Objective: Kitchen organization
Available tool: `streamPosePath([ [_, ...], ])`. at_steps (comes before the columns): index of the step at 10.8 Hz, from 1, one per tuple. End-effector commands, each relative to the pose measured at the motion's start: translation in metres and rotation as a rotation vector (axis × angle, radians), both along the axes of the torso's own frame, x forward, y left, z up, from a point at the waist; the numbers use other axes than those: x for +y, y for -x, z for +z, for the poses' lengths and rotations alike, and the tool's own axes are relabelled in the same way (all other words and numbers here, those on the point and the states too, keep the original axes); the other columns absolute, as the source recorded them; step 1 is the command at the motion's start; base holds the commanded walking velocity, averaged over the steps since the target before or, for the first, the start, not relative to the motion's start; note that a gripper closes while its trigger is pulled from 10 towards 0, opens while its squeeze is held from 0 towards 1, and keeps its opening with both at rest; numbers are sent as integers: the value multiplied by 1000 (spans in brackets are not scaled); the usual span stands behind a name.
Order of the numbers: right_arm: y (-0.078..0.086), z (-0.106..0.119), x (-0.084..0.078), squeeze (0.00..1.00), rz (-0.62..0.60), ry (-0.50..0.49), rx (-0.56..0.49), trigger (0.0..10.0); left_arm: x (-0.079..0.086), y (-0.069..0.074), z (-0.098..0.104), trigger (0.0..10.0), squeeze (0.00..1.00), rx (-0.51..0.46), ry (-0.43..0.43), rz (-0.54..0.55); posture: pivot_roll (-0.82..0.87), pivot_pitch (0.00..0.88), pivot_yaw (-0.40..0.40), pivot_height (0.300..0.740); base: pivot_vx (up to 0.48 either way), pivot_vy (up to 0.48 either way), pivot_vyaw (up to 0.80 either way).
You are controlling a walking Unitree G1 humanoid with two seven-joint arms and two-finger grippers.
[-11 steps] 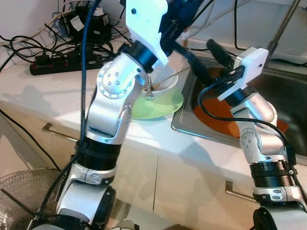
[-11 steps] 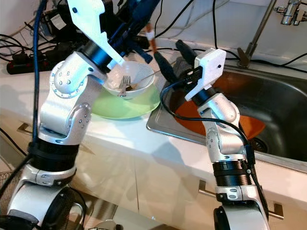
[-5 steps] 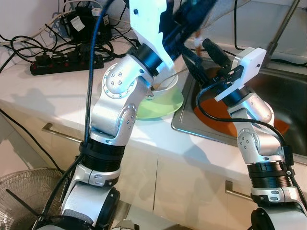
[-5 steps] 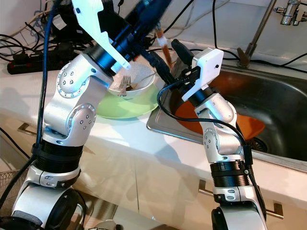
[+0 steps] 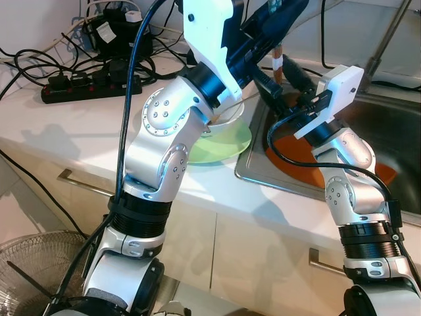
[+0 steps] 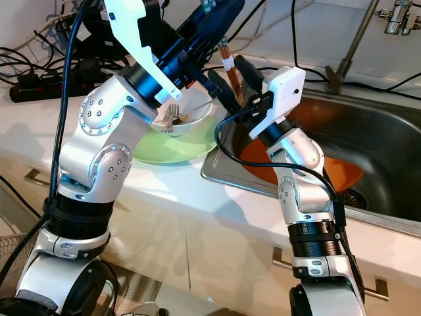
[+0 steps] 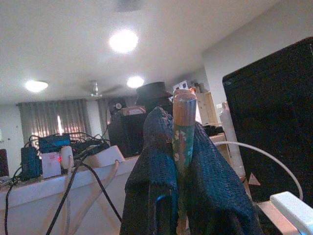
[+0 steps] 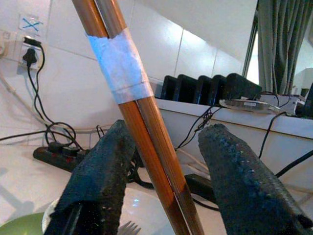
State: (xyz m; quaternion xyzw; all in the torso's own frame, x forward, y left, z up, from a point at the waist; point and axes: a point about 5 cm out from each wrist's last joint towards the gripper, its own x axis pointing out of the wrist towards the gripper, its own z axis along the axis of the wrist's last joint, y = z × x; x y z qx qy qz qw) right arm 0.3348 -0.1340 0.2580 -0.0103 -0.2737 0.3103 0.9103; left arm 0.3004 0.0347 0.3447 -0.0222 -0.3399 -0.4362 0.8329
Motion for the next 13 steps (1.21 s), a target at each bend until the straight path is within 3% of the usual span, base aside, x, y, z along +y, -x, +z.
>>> streamPosePath([
  [1,-1,0,-2,0,-8,7,1,0,-1,5,1,10000,0,-17,-9,-17,210,33,20,725,0,0,0],
  [8,-3,-1,-3,0,-26,15,8,0,0,1,0,10000,0,-13,-24,13,208,32,20,725,0,0,0],
  [9,-3,-1,-3,0,-26,16,7,0,0,1,0,10000,1000,-12,-26,17,206,29,20,725,0,0,0],
  [13,-9,1,-9,0,-100,18,9,0,-1,-1,-2,10000,1000,2,-27,20,205,25,15,725,0,0,0],
])
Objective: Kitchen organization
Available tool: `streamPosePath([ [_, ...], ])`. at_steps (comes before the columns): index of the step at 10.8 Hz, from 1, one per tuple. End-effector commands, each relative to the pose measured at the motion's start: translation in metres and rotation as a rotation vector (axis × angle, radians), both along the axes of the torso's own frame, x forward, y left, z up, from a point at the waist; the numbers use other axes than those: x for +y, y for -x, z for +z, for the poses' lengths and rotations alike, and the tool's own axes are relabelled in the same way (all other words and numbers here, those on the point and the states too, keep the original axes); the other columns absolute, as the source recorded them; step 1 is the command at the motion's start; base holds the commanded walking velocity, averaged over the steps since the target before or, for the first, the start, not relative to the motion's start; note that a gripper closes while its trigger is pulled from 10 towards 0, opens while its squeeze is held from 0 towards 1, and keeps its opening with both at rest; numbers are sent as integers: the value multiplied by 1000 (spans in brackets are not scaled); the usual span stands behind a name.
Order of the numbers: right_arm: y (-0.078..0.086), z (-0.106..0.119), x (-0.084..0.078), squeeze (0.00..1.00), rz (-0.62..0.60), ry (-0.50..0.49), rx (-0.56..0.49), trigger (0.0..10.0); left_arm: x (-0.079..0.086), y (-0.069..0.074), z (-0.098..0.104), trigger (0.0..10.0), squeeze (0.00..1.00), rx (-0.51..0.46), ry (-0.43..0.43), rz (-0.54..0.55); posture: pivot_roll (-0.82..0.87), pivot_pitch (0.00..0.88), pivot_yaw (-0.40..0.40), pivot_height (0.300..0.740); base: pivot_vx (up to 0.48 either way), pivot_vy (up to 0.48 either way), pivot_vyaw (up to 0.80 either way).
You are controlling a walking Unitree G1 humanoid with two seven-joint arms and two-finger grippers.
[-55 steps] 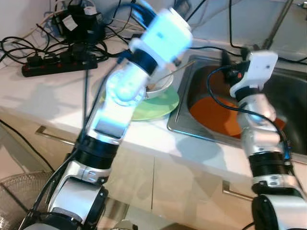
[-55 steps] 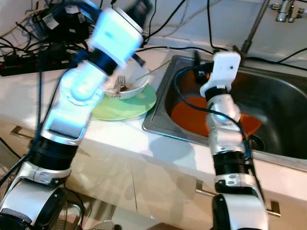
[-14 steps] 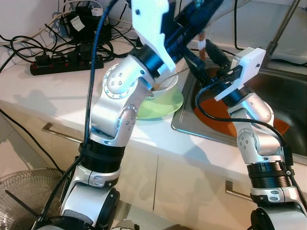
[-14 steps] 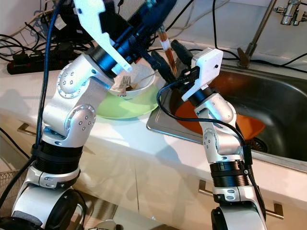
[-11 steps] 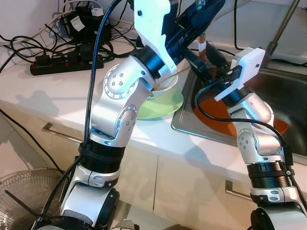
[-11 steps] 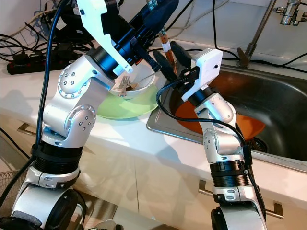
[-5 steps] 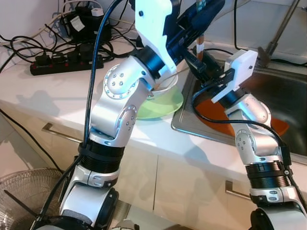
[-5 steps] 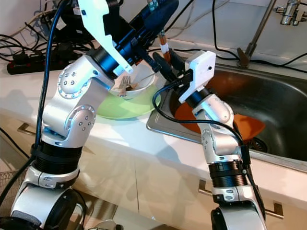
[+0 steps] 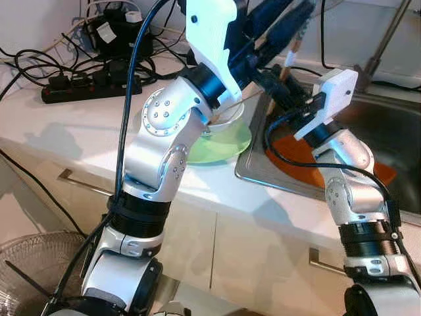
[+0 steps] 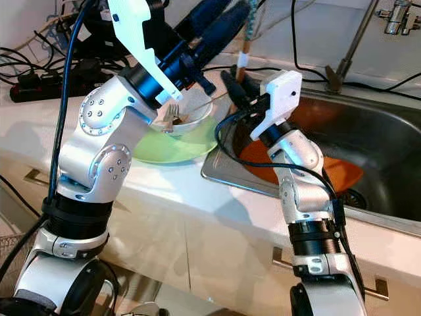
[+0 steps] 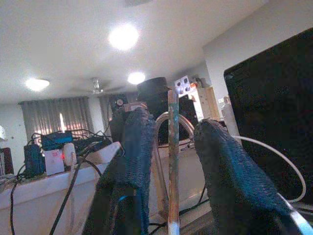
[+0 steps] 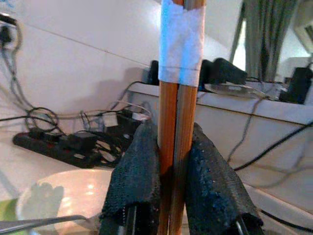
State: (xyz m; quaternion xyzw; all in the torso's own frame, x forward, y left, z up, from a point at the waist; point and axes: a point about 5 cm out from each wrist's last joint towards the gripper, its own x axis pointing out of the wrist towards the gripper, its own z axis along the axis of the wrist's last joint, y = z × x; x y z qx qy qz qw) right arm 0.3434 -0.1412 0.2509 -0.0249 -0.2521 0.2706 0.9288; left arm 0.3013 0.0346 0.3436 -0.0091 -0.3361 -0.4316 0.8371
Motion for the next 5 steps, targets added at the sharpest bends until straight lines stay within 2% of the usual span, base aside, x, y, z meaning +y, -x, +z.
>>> streamPosePath([
  [1,-2,11,-5,0,-36,-7,-39,0,0,0,0,10000,1000,2,-5,5,207,24,13,725,0,0,0],
  [2,-6,16,-15,0,-112,-34,-51,0,3,-1,-1,10000,0,6,-4,28,206,24,13,725,0,0,0],
  [3,-15,15,-26,0,-231,-5,-25,0,7,-4,-7,10000,0,30,-13,44,203,25,13,725,0,0,0],
  [4,-23,14,-44,0,-371,-25,11,3529,11,-6,-25,10000,0,83,-65,53,208,27,11,725,0,0,0],
  [5,-28,13,-58,0,-478,-40,35,10000,17,-6,-41,10000,0,123,-119,73,208,27,11,725,0,0,0],
])
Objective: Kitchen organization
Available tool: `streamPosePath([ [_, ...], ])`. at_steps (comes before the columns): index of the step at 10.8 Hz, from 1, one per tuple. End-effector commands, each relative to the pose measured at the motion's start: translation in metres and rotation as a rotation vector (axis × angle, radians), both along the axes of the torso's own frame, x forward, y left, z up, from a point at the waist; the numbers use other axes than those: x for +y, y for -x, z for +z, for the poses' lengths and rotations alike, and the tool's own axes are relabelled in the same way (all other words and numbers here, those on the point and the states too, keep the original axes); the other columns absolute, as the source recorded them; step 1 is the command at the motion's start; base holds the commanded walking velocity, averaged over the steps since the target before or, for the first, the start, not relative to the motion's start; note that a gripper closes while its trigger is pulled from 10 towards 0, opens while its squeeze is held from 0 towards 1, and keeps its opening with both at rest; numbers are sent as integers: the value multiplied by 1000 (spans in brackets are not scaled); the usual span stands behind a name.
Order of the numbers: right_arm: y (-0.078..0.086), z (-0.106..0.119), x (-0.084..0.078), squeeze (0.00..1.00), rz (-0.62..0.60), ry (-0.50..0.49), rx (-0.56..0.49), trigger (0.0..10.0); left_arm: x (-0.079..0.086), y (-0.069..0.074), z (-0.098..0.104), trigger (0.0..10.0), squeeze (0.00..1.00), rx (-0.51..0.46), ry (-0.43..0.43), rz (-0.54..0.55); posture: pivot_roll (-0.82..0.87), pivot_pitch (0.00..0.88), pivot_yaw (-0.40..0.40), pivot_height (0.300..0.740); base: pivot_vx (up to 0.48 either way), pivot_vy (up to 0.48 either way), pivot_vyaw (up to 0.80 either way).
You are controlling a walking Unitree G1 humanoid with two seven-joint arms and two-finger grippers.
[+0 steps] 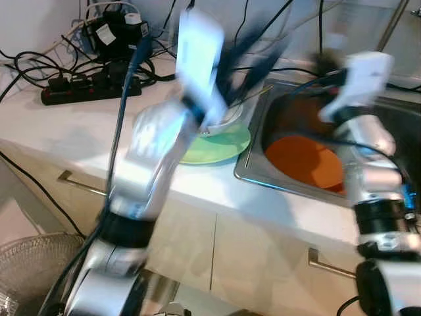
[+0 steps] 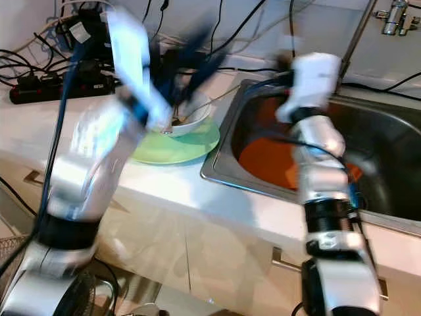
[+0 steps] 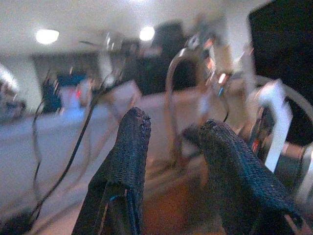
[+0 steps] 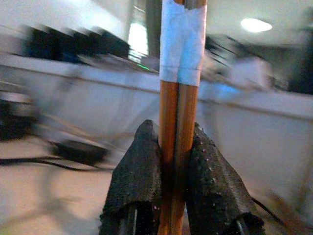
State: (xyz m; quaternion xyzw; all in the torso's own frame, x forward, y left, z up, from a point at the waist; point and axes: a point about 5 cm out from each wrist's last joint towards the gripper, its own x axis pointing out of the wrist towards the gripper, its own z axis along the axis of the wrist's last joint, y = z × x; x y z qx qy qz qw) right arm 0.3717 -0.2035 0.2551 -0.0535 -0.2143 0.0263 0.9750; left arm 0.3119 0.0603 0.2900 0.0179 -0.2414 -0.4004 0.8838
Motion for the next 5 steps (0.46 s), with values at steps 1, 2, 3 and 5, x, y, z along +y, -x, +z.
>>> streamPosePath([
  [1,-3,6,-7,0,-56,-30,-14,10000,3,1,1,10000,0,-14,-15,24,215,31,7,725,0,0,0],
  [2,-6,-1,-16,0,-122,-57,9,10000,26,-8,-8,10000,0,18,9,148,224,35,-2,725,0,0,0],
  [3,-8,-11,-16,0,-140,-61,35,10000,33,-7,-15,10000,0,34,3,162,229,36,-7,725,0,0,0],
  [5,-8,-22,-15,0,-168,-80,42,10000,27,2,-32,10000,0,56,-15,122,230,37,-10,725,0,0,0],
])
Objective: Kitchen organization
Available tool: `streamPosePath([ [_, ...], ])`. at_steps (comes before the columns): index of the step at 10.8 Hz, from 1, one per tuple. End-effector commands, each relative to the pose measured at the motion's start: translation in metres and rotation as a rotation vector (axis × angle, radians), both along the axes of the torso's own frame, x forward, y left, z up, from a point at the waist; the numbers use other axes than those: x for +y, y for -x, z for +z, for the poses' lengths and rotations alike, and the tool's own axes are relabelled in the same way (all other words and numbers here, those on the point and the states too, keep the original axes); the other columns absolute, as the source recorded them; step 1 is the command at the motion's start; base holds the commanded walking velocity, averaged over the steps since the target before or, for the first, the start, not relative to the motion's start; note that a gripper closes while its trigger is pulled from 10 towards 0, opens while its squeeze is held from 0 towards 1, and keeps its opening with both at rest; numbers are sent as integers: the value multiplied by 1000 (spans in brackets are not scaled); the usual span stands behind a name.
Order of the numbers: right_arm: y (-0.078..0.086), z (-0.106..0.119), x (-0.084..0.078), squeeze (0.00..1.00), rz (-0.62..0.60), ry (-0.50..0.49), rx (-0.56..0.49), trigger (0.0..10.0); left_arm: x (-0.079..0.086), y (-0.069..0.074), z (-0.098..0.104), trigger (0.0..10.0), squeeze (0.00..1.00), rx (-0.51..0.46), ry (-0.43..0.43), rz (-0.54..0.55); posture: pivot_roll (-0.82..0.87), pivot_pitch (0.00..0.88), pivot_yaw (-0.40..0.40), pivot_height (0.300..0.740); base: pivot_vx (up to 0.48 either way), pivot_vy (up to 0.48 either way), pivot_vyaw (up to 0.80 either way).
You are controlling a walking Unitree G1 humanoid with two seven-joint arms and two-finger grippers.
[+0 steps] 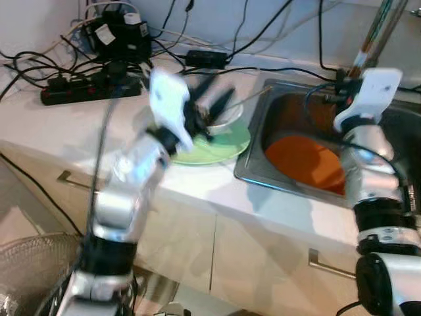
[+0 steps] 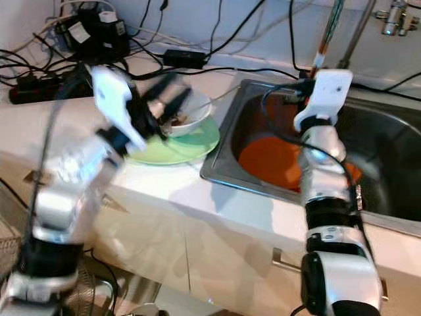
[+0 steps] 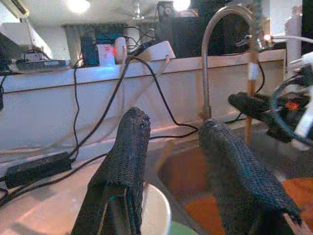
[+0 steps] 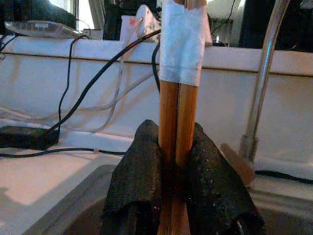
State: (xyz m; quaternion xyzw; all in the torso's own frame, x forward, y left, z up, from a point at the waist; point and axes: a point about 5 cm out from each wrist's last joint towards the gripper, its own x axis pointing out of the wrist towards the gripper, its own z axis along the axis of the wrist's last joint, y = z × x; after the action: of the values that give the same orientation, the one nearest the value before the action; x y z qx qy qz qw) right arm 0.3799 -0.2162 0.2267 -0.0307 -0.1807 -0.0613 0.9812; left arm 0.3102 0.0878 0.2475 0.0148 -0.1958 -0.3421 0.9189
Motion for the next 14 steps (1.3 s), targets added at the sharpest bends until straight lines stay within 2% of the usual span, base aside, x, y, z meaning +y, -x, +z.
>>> streamPosePath([
  [1,0,-4,-3,0,-27,-4,-6,10000,-9,9,-4,10000,0,-25,-11,-27,231,37,-13,725,0,0,0],
  [3,1,-13,-1,0,-29,-22,-6,10000,-20,21,-13,10000,0,-30,-6,-34,233,39,-20,725,0,0,0],
  [4,0,-20,-1,0,-44,-29,7,10000,-31,30,-19,10000,0,-28,-35,-77,240,37,-24,725,0,0,0],
  [6,0,-29,-1,0,-58,-35,32,10000,-38,34,-32,10000,0,2,-61,-108,244,31,-27,725,0,0,0],
  [9,-2,-37,-2,0,-63,-35,61,10000,-42,34,-54,10000,0,71,-165,-144,247,13,-30,725,0,0,0],
  [11,-3,-40,1,0,-57,-35,70,10000,-43,33,-73,10000,0,139,-189,-160,244,5,-29,725,0,0,0],
  [14,-3,-45,3,0,-55,-31,89,10000,-36,20,-95,10000,0,200,-175,-91,240,7,-29,725,0,0,0],
])
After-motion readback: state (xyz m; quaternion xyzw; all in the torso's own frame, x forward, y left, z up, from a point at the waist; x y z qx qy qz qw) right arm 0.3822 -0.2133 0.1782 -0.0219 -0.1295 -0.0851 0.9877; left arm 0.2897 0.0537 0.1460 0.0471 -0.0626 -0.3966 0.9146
